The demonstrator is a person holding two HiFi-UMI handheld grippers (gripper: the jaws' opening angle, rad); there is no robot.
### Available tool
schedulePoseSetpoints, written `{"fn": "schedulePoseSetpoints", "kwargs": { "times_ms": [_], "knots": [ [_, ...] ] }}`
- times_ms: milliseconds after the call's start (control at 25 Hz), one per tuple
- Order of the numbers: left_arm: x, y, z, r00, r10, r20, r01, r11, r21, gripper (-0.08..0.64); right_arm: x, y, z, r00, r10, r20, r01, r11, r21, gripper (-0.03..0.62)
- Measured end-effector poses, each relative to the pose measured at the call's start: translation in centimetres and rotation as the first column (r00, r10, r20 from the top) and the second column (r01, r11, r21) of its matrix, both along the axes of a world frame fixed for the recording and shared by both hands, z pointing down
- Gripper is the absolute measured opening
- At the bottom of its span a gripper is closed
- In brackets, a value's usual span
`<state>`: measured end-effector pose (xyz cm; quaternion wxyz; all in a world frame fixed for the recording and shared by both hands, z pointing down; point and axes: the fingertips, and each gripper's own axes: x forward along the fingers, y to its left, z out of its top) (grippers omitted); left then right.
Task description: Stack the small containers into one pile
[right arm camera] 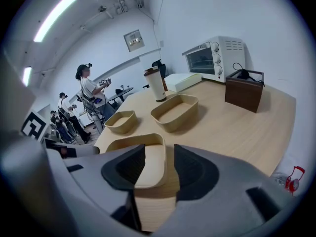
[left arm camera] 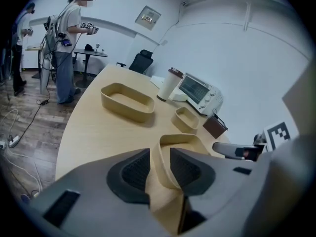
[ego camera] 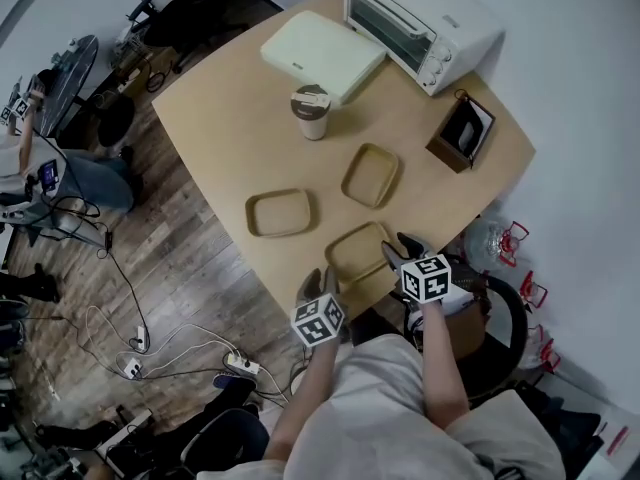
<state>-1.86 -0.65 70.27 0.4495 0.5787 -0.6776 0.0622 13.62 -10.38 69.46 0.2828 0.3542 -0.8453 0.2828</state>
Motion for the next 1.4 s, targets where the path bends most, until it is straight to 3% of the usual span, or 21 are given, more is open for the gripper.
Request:
{"fn": "schedulePoseSetpoints", "kwargs": {
  "times_ms": [280,800,1000,1400],
  "knots": [
    [0.8,-0.5,0.8,0.996,-0.085,0.039,0.087,0.995,-0.046,0.094,-0.4,-0.9,2.3,0.998,-0.047,-0.038,0.046,0.998,-0.032,0.137],
    [1.3,-0.7,2.1,0.991,-0.129,0.039,0.133,0.984,-0.123,0.044,-1.2,-0.8,3.6,0.996,-0.067,-0.052,0.063,0.995,-0.075,0.055],
    [0.7,-1.1,2.0,0.987,-0.162,-0.004,0.161,0.981,-0.107,0.017,-1.4,-0.9,3.3,0.996,-0.073,-0.042,0.068,0.992,-0.103,0.025],
    [-2.5,-1.3,0.1,0.982,-0.178,0.059,0.183,0.978,-0.104,0.015,-4.3,-0.4,2.0,0.999,-0.041,-0.013,0.039,0.989,-0.144,0.018]
  ]
}}
